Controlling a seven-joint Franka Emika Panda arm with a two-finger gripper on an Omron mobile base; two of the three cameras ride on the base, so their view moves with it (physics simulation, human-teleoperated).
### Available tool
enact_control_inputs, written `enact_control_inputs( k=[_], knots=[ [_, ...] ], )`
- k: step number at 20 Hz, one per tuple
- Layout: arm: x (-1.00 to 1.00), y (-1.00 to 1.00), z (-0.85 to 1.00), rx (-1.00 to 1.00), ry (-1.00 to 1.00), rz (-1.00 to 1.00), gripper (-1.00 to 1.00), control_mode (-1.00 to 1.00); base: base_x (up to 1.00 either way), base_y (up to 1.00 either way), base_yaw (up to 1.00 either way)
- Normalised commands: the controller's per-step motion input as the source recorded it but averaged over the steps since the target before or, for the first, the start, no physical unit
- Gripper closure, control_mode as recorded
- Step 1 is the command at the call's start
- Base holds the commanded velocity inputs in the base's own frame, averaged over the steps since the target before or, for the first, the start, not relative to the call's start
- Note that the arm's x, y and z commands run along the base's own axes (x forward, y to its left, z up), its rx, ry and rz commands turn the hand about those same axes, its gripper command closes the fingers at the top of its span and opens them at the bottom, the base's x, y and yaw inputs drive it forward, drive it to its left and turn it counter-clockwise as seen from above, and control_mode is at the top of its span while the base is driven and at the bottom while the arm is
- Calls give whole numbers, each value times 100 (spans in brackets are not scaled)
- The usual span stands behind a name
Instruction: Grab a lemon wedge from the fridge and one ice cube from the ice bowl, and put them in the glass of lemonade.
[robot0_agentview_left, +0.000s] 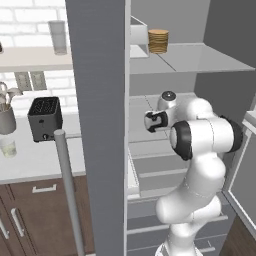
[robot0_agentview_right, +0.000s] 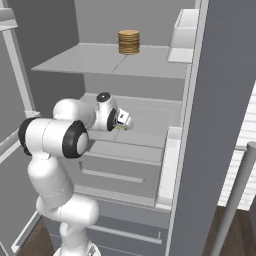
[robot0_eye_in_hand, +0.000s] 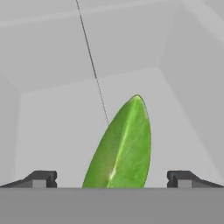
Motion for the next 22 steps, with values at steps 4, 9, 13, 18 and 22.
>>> enact_control_inputs(
  k=[4, 9, 13, 18, 22],
  knots=[
    [38, -5, -24, 0, 2, 0, -100, -100, 0, 0, 0],
    [4, -5, -32, 0, 7, -1, 100, -100, 0, 0, 0],
    [0, -6, -30, 0, 3, 0, 100, -100, 0, 0, 0],
    [0, 0, -9, 0, 0, 0, 100, -100, 0, 0, 0],
    [-94, -34, -6, 1, -11, 0, 100, -100, 0, 0, 0]
  ],
)
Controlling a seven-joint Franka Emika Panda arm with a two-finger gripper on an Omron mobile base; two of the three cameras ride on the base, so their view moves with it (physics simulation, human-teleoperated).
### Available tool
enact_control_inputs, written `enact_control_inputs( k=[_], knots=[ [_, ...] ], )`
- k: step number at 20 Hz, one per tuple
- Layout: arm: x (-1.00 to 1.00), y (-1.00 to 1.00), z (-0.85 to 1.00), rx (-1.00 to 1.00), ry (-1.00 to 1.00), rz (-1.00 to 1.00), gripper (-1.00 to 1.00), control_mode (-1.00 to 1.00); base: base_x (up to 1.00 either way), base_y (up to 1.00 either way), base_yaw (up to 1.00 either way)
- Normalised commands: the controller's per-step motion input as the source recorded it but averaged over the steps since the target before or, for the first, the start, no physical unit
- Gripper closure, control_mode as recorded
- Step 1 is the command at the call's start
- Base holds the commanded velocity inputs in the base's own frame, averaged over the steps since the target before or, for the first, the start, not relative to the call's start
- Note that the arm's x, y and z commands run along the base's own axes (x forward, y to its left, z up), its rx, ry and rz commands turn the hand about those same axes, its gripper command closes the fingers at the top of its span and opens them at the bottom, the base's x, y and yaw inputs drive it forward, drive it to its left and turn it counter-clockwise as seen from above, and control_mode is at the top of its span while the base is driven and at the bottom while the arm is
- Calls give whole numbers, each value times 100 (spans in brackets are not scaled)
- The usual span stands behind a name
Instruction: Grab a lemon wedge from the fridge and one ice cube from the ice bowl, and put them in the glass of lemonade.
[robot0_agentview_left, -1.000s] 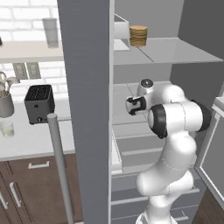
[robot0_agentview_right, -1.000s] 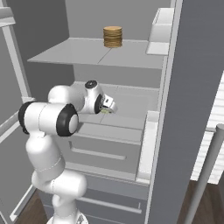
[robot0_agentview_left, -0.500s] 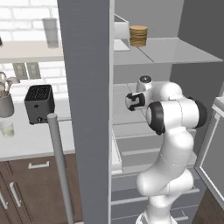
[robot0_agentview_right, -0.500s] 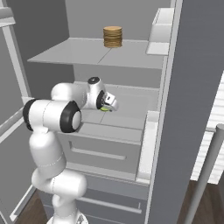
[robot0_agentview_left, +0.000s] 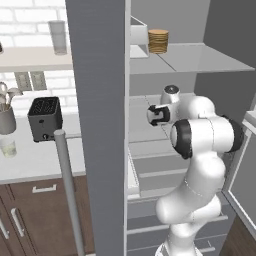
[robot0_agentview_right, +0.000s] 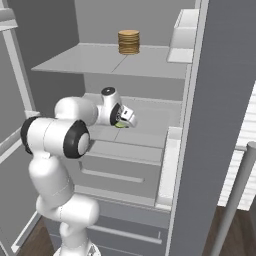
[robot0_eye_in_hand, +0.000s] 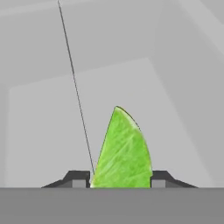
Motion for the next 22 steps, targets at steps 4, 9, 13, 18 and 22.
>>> enact_control_inputs(
  k=[4, 9, 13, 18, 22],
  knots=[
    [-100, -44, 15, 5, -10, 8, 100, -100, 0, 0, 0],
    [-100, -9, 16, 0, -5, 26, 100, -100, 0, 0, 0],
    [-100, 0, 59, -1, -18, 27, 100, -100, 0, 0, 0],
    [-100, 0, 71, 0, -9, 23, 100, -100, 0, 0, 0],
    [-87, 1, 93, -3, -1, 16, 100, -100, 0, 0, 0]
  ],
)
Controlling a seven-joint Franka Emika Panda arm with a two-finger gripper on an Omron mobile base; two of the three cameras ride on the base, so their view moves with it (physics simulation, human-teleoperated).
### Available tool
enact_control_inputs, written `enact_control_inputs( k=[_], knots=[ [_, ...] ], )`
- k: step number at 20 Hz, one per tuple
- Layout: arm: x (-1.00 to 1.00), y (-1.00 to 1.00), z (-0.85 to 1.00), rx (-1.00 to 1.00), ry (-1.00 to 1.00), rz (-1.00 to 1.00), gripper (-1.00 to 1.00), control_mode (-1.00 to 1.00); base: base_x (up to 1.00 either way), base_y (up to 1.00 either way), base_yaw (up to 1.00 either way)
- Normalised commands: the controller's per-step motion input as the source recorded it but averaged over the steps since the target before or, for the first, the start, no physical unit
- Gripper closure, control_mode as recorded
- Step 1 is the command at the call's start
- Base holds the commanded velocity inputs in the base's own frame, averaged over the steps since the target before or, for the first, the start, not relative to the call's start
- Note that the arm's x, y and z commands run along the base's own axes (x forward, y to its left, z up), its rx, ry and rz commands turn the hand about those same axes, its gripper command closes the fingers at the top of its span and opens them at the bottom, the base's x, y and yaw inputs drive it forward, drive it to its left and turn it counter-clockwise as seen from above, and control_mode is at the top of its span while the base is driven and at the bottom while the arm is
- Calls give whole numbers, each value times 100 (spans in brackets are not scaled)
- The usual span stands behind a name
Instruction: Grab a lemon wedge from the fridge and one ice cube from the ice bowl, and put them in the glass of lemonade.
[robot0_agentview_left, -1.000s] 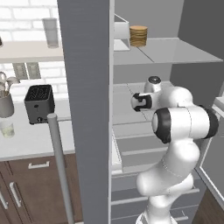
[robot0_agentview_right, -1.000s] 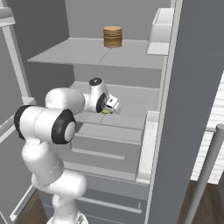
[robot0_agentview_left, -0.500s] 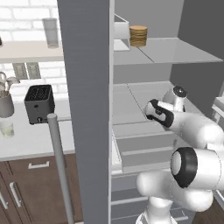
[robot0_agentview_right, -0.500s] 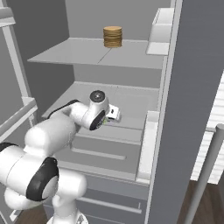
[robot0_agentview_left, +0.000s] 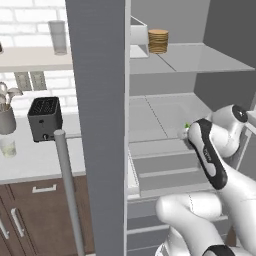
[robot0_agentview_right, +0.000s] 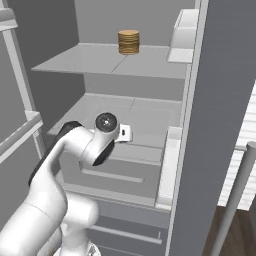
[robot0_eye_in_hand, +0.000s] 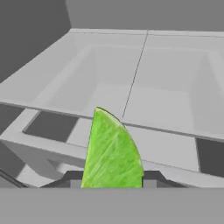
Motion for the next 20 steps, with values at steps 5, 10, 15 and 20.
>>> enact_control_inputs(
  k=[5, 10, 15, 20],
  knots=[
    [-71, 5, 88, -4, 1, 8, 100, -100, 0, 0, 0],
    [-80, 4, 65, -2, 3, 2, 100, -100, 0, 0, 0],
    [-100, 16, 14, -3, 1, 0, 100, -100, 0, 0, 0],
    [-80, 21, -18, -5, 1, 0, 100, 100, -20, 5, 0]
  ],
)
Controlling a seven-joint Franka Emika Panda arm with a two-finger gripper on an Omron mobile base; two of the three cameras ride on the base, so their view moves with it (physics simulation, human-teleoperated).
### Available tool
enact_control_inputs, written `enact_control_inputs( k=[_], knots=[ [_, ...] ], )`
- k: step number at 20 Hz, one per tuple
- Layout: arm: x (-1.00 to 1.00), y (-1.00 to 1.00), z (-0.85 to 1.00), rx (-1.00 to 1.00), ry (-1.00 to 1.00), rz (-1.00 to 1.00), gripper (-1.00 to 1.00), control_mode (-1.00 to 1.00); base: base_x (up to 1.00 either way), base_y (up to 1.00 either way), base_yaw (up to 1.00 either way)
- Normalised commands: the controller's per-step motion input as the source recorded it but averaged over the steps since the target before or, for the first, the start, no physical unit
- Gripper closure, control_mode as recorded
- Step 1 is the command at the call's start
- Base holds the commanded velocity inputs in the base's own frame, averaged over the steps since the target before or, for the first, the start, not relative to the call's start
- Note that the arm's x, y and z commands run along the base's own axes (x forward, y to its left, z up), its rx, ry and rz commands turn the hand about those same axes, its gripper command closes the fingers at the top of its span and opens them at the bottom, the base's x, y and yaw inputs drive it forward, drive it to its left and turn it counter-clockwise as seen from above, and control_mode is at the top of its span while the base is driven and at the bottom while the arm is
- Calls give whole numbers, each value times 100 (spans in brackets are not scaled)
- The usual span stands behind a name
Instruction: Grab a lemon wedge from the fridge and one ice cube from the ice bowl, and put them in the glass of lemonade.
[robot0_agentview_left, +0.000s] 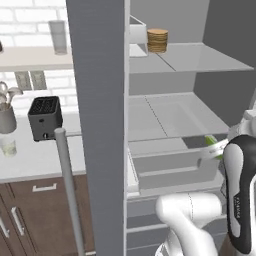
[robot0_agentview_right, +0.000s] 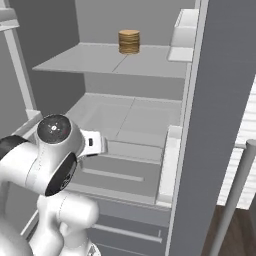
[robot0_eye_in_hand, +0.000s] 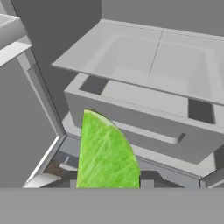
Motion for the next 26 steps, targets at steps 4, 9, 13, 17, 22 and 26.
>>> enact_control_inputs(
  k=[4, 9, 13, 17, 22, 26],
  knots=[
    [0, 0, 0, 0, 0, 0, 100, 100, -100, 17, 0],
    [0, 0, 0, 0, 0, 0, 100, 100, -100, 17, 0],
    [0, 0, 0, 0, 0, 0, 100, 100, -100, 39, 0],
    [0, 0, 0, 0, 0, 0, 100, 100, -49, 88, 0],
    [0, 0, 0, 0, 0, 0, 100, 100, 2, 100, -3],
    [0, 0, 0, 0, 0, 0, 100, 100, 25, 100, -14]
  ],
)
